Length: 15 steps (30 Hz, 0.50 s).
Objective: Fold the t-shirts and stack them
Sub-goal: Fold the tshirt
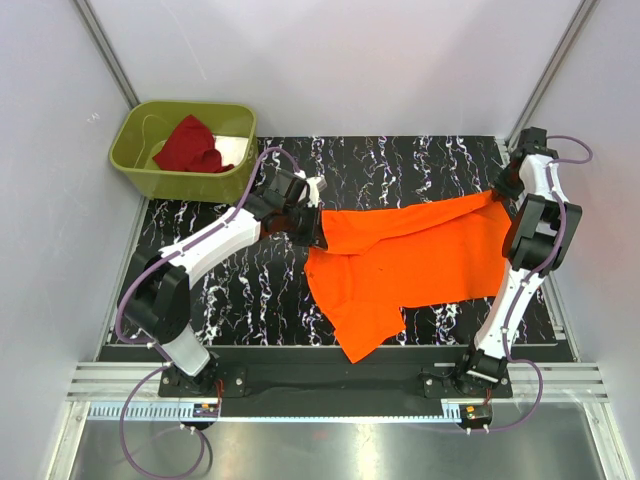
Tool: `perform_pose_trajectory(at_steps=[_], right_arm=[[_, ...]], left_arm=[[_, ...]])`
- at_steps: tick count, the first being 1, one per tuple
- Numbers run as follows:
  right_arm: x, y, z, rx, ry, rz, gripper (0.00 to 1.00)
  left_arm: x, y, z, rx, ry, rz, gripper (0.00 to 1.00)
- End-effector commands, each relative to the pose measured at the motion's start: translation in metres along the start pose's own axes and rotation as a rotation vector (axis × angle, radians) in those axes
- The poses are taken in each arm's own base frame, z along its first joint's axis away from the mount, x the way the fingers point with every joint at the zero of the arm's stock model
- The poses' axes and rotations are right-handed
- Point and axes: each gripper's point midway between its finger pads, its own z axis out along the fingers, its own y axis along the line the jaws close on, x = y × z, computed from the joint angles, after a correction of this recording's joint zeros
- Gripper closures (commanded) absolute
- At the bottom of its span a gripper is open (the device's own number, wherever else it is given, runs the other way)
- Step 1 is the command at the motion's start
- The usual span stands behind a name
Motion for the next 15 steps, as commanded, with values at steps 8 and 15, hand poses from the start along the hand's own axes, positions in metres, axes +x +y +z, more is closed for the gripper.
perform_pose_trajectory(at_steps=[8,15], right_arm=[[-0.004,-0.039,-0.039,0.161,-0.064,0.027,0.80],[-0.003,-0.053,-0.064,0.239,-0.065,0.057,0.38]], left_arm=[[0.000,-0.003,-0.015,0.036,0.021,0.077,0.65],[-0.034,0.025,-0.054,-0.089,-0.116,0.116,0.38]])
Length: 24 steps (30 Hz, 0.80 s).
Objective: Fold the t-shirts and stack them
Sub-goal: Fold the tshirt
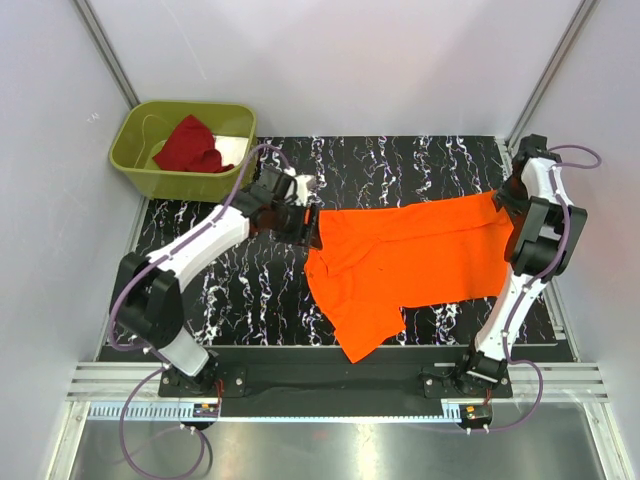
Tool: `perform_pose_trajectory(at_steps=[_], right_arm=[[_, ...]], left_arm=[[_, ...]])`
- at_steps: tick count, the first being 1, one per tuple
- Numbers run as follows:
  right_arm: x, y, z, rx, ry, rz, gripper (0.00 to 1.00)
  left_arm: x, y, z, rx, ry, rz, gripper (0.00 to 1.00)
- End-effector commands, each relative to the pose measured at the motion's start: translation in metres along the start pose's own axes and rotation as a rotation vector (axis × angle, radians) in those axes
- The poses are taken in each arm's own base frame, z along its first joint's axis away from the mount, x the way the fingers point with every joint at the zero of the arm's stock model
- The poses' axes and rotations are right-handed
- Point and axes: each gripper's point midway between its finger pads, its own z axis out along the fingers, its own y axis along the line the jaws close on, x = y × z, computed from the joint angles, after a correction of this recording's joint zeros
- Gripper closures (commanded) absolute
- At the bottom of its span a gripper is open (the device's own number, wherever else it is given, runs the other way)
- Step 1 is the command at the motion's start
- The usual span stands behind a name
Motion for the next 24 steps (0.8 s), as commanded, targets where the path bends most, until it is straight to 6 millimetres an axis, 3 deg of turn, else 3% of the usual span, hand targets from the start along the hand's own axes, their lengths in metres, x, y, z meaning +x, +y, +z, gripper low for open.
perform_pose_trajectory(at_steps=[1,4,5,7,8,12,13,16,20,24], right_arm=[[-0.020,-0.008,-0.047,-0.004,-0.066,0.061,0.38],[0.000,0.013,-0.062,-0.128,-0.019,0.083,0.36],[0.018,0.022,-0.060,-0.173,0.030,0.081,0.36],[0.034,0.034,-0.074,-0.202,0.039,0.049,0.33],[0.054,0.038,-0.071,-0.223,0.085,0.036,0.33],[0.103,0.054,-0.088,-0.313,0.174,0.009,0.33],[0.114,0.061,-0.098,-0.335,0.172,-0.016,0.33],[0.148,0.071,-0.105,-0.376,0.227,-0.074,0.32],[0.182,0.064,-0.099,-0.375,0.288,-0.128,0.34],[0.201,0.063,-0.100,-0.414,0.313,-0.179,0.36]], left_arm=[[-0.039,0.012,-0.035,-0.075,-0.140,0.044,0.40],[-0.042,0.037,-0.021,-0.121,-0.101,-0.020,0.40],[-0.039,0.050,-0.011,-0.138,-0.070,-0.054,0.40],[-0.041,0.054,0.000,-0.135,-0.053,-0.089,0.37],[-0.037,0.062,0.011,-0.151,-0.022,-0.114,0.36],[-0.032,0.077,0.029,-0.159,-0.014,-0.203,0.30],[-0.036,0.079,0.034,-0.154,-0.027,-0.203,0.29],[-0.046,0.088,0.048,-0.160,-0.029,-0.206,0.29],[-0.053,0.093,0.065,-0.143,-0.013,-0.268,0.32],[-0.072,0.094,0.070,-0.148,-0.077,-0.309,0.35]])
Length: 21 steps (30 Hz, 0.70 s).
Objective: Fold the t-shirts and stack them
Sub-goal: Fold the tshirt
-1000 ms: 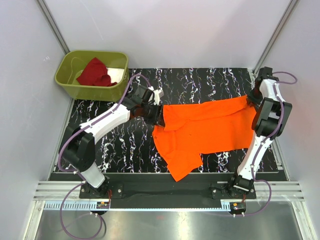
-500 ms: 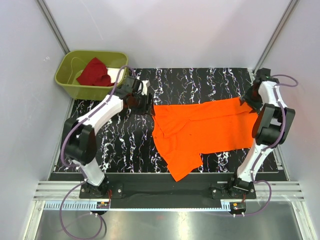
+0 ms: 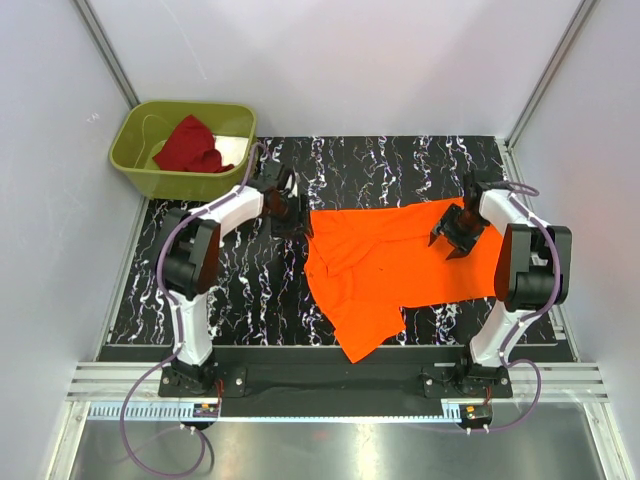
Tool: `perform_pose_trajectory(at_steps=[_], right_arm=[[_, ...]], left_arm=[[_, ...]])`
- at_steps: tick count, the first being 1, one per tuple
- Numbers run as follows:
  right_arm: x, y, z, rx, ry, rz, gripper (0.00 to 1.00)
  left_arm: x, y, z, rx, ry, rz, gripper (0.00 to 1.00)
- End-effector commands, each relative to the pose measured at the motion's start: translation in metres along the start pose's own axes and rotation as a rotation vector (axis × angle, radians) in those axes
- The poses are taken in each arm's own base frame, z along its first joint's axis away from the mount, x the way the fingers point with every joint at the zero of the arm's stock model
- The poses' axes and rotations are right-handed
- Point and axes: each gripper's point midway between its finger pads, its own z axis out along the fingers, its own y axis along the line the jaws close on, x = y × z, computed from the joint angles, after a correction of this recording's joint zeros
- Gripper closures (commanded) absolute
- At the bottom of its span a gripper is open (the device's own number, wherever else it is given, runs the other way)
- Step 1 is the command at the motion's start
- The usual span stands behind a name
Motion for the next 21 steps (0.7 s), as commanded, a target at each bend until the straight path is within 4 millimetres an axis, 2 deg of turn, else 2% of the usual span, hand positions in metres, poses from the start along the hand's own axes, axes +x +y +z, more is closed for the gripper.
perform_pose_trajectory(at_steps=[1,5,10,11,13,14,16,17,18,21], right_arm=[[0.003,0.013,-0.015,-0.088,-0.044,-0.050,0.36],[0.011,0.012,-0.007,-0.109,-0.019,-0.066,0.37],[0.011,0.010,-0.001,-0.093,-0.007,-0.077,0.36],[0.011,0.011,0.000,-0.095,-0.004,-0.075,0.36],[0.010,0.012,0.001,-0.095,0.000,-0.073,0.37],[0.009,0.012,0.001,-0.094,0.001,-0.074,0.37],[0.006,0.011,0.002,-0.083,-0.002,-0.075,0.37],[0.004,0.012,0.001,-0.075,-0.008,-0.078,0.37],[0.001,0.012,0.001,-0.073,-0.014,-0.075,0.37],[-0.009,0.019,0.000,-0.074,-0.029,-0.056,0.37]], left_arm=[[-0.044,-0.019,-0.009,0.044,-0.134,-0.035,0.35],[-0.060,-0.009,0.006,-0.010,-0.160,-0.102,0.34],[-0.077,-0.003,0.015,-0.052,-0.206,-0.145,0.33],[-0.075,0.002,0.025,-0.067,-0.186,-0.145,0.38],[-0.080,0.010,0.028,-0.114,-0.193,-0.143,0.43],[-0.080,0.014,0.032,-0.116,-0.191,-0.147,0.51],[-0.080,0.015,0.035,-0.106,-0.188,-0.145,0.60],[-0.082,0.016,0.034,-0.110,-0.194,-0.146,0.67],[-0.084,0.017,0.034,-0.111,-0.203,-0.145,0.81],[-0.089,0.029,0.027,-0.145,-0.224,-0.140,1.00]])
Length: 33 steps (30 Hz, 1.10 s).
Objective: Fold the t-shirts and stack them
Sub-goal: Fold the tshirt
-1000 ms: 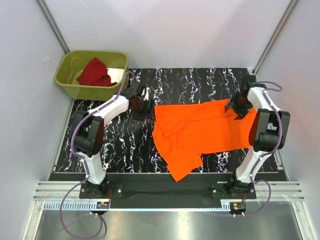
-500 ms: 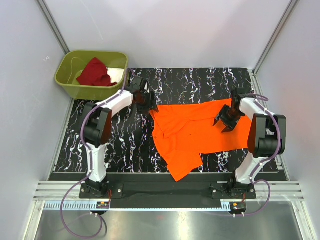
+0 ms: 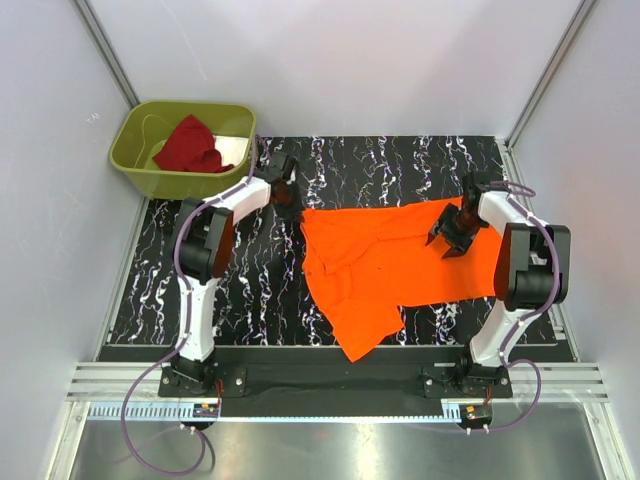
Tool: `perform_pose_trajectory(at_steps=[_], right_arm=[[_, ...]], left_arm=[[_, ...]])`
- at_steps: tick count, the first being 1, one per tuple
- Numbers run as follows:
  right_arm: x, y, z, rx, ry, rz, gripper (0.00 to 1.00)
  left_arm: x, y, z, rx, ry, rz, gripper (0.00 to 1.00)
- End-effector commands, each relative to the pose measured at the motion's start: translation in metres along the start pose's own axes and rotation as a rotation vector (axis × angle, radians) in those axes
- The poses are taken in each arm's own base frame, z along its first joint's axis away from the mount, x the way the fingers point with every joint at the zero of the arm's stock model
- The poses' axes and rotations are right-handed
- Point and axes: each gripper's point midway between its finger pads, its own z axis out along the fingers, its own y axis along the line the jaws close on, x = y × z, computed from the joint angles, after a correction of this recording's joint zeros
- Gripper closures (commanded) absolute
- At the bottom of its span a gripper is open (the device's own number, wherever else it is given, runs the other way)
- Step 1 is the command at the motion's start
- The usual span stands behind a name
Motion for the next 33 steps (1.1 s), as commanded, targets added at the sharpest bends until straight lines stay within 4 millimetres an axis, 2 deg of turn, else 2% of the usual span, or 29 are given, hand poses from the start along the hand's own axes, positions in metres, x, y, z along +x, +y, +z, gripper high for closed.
perform_pose_trajectory(at_steps=[1,6,8,9,11,12,13,15,16,19,20,22,23,25,27,29,33], right_arm=[[-0.025,0.020,-0.009,-0.030,-0.057,0.005,0.37],[-0.054,0.029,-0.015,-0.024,-0.131,0.102,0.36],[-0.075,0.032,-0.015,-0.027,-0.166,0.155,0.36],[-0.084,0.030,-0.016,-0.024,-0.181,0.175,0.36],[-0.106,0.032,-0.016,-0.024,-0.205,0.202,0.35],[-0.113,0.028,-0.010,-0.013,-0.199,0.216,0.35],[-0.129,0.027,-0.019,-0.018,-0.226,0.229,0.35],[-0.144,0.017,-0.021,-0.001,-0.240,0.250,0.34],[-0.156,0.005,-0.023,0.012,-0.250,0.272,0.34],[-0.169,-0.012,-0.024,0.020,-0.263,0.288,0.33],[-0.174,-0.020,-0.024,0.025,-0.267,0.295,0.33],[-0.182,-0.028,-0.024,0.047,-0.279,0.272,0.33],[-0.184,-0.030,-0.024,0.061,-0.286,0.264,0.33],[-0.191,-0.034,-0.023,0.077,-0.297,0.230,0.33],[-0.195,-0.038,-0.016,0.096,-0.294,0.209,0.34],[-0.201,-0.046,-0.015,0.132,-0.306,0.195,0.35],[-0.202,-0.049,-0.012,0.127,-0.294,0.192,0.42]], left_arm=[[-0.033,0.012,-0.009,-0.035,-0.100,0.012,1.00],[-0.055,0.032,-0.037,-0.139,-0.187,0.061,1.00],[-0.061,0.034,-0.047,-0.159,-0.217,0.078,1.00],[-0.063,0.033,-0.050,-0.160,-0.225,0.086,0.95],[-0.069,0.032,-0.061,-0.172,-0.246,0.097,0.75],[-0.068,0.033,-0.065,-0.179,-0.240,0.103,0.65],[-0.070,0.032,-0.075,-0.185,-0.256,0.109,0.49],[-0.067,0.033,-0.084,-0.198,-0.253,0.129,0.42],[-0.066,0.029,-0.094,-0.189,-0.259,0.138,0.41],[-0.051,0.018,-0.108,-0.128,-0.220,0.184,0.40],[-0.036,0.007,-0.108,-0.048,-0.166,0.223,0.40],[-0.019,-0.015,-0.115,0.082,-0.119,0.279,0.42],[0.000,-0.023,-0.114,0.153,-0.065,0.319,0.42],[0.021,-0.042,-0.120,0.218,-0.040,0.396,0.42],[0.041,-0.046,-0.118,0.216,-0.001,0.453,0.41],[0.063,-0.059,-0.116,0.246,0.031,0.509,0.41],[0.090,-0.082,-0.115,0.295,0.063,0.574,0.41]])
